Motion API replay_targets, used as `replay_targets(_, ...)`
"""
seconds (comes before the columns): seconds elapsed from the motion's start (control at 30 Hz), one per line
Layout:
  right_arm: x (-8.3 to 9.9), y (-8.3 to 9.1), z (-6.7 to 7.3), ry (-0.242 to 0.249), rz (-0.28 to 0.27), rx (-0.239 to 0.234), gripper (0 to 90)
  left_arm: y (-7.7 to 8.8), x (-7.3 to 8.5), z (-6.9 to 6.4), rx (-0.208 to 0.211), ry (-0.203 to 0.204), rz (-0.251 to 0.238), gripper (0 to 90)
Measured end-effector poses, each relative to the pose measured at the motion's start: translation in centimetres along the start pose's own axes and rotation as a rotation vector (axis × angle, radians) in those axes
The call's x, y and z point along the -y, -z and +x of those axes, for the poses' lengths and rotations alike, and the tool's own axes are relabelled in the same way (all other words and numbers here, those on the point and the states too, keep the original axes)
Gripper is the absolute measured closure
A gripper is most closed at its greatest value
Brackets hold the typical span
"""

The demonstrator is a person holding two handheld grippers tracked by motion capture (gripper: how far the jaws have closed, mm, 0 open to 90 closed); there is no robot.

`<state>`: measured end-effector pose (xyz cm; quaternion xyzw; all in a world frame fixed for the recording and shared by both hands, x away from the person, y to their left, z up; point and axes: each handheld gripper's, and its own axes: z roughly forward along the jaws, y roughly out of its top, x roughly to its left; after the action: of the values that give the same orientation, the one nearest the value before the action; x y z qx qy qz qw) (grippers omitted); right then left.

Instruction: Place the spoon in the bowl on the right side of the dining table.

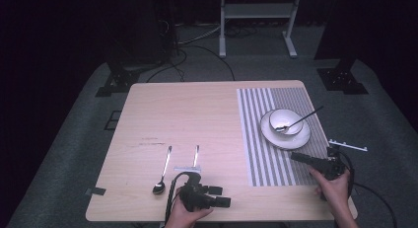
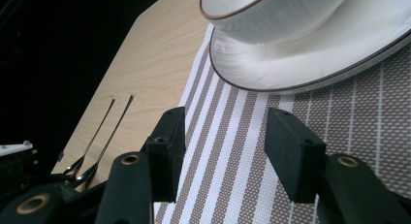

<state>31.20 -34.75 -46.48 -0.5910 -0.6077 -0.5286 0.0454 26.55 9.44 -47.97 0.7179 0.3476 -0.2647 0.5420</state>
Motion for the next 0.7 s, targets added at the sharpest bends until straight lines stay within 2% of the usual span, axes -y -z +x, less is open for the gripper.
replay_targets(0.3,1.0,-0.2,0.6,0.026,0.011,0.001,47.8,0.1,0.0,0.0,-0.001,-0.001,-0.001,2.9)
replay_targets(0.7,1.9,0.2,1.1,0.035,0.017,-0.012,46.8,0.1,0.0,0.0,-0.002,-0.003,-0.003,2.9)
